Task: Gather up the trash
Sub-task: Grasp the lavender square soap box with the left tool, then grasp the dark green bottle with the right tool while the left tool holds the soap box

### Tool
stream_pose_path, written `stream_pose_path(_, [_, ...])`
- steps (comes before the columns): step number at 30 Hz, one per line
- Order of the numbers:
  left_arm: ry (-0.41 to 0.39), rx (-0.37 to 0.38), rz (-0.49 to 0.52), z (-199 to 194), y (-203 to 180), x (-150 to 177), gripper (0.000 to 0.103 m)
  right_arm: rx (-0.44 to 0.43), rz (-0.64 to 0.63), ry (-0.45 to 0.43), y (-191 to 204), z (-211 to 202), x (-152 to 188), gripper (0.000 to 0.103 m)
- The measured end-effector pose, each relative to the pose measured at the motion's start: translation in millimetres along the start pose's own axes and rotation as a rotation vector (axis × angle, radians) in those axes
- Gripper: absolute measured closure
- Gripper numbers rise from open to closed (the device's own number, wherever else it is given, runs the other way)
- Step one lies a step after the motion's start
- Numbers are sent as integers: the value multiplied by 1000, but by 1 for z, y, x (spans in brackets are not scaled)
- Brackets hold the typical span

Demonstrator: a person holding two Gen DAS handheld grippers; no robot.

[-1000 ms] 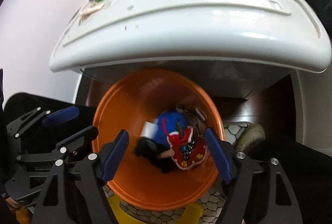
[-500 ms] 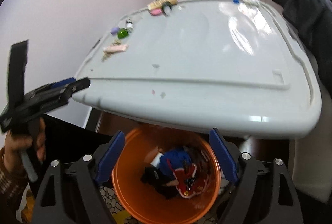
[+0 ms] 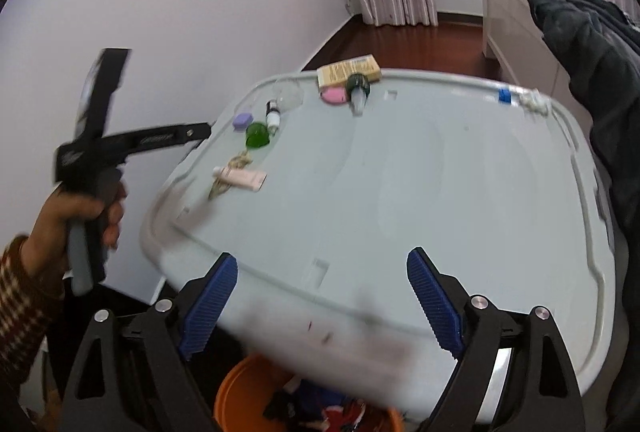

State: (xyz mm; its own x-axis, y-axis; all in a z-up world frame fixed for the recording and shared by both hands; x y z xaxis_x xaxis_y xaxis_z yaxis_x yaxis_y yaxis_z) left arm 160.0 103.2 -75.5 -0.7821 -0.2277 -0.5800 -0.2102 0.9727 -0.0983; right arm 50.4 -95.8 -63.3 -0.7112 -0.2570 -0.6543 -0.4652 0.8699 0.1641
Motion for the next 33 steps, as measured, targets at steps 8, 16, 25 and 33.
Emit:
stream_pose_path(8, [57,-120,-17,86,29,-39,46,-50,57,59,-13,30,11,16])
stream_pose_path(16, [70,-98,7,106,18,-39,46,-67,32,59,-2,32,11,15])
stream_pose_path(25, [32,-114,2,102,26,-38,68,-54,13,66,0,35,10,14])
stream_pose_path(33, [-17,-9,-15,10,12,-15,68,-22,-73,28,-19,61,-55,13])
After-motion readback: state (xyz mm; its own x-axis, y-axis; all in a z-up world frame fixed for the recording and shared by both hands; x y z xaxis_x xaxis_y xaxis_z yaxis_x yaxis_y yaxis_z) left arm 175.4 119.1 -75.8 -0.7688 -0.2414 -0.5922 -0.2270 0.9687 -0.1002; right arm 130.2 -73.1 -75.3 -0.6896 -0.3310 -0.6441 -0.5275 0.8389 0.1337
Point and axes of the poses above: each gripper's, at about its wrist camera, not at the fingertips, and z roughly the way its jaws point, y to its left, x to its underside, the point moved 9 cm from there along z, roughly the way its jaws point, and after that the axes turned 10 degrees about -z, right-handed, at the moved point
